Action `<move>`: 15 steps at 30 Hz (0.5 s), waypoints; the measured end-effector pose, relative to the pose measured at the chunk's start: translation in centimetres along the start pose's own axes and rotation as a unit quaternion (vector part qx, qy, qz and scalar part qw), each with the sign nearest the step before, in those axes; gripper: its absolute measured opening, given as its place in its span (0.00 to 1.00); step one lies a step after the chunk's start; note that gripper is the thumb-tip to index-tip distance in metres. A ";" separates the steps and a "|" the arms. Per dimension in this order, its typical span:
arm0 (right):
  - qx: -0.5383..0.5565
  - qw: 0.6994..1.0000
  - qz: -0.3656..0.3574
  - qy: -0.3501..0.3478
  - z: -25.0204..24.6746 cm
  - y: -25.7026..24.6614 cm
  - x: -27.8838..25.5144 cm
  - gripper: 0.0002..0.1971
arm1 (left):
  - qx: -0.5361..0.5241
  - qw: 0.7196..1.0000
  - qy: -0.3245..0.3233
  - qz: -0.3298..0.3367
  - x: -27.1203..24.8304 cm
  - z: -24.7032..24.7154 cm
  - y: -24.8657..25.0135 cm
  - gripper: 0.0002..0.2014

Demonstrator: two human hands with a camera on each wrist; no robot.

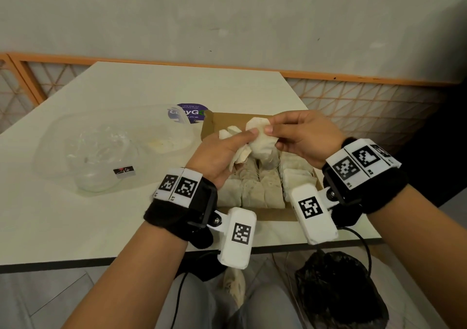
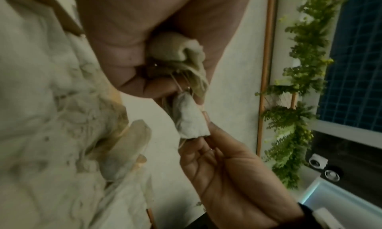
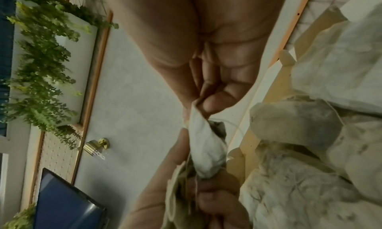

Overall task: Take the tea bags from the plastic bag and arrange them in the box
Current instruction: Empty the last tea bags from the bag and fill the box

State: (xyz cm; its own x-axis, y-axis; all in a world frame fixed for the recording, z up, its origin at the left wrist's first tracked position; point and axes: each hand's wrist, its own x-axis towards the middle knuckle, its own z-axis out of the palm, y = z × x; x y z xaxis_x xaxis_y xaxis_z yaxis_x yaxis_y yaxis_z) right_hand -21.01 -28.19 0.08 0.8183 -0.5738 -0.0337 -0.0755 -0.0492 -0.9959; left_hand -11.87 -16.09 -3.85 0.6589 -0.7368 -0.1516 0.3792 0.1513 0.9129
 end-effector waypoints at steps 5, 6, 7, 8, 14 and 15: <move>-0.121 0.991 -0.029 0.045 -1.0 0.2 0.7 0.05 | 0.012 0.998 0.041 0.048 -0.2 -0.5 0.5 0.05; -0.141 0.988 -0.035 0.054 -1.2 0.3 0.8 0.05 | 0.015 0.998 0.037 0.057 -0.2 -0.7 0.6 0.05; -0.155 0.985 -0.039 0.061 -1.3 0.4 0.9 0.05 | 0.015 0.997 0.032 0.062 -0.3 -0.8 0.7 0.06; -0.165 0.983 -0.042 0.067 -1.4 0.4 1.1 0.05 | 0.018 0.998 0.018 0.065 -0.3 -0.9 0.8 0.06; -0.233 0.965 -0.047 0.109 -2.5 0.3 1.9 0.06 | 0.048 0.995 -0.079 0.047 -1.1 -0.5 1.6 0.07; -0.241 0.963 -0.047 0.108 -2.6 0.3 2.0 0.06 | 0.044 0.994 -0.083 0.047 -1.1 -0.5 1.7 0.08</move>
State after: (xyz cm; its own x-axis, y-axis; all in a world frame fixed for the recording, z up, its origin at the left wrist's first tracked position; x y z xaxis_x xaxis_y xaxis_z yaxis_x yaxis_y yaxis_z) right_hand -20.88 -31.45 -0.04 0.7002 -0.7030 0.1245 -0.3063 -0.4533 -0.8371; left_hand -11.63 -14.68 -2.37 0.5697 -0.8218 -0.0055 0.2570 0.1718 0.9510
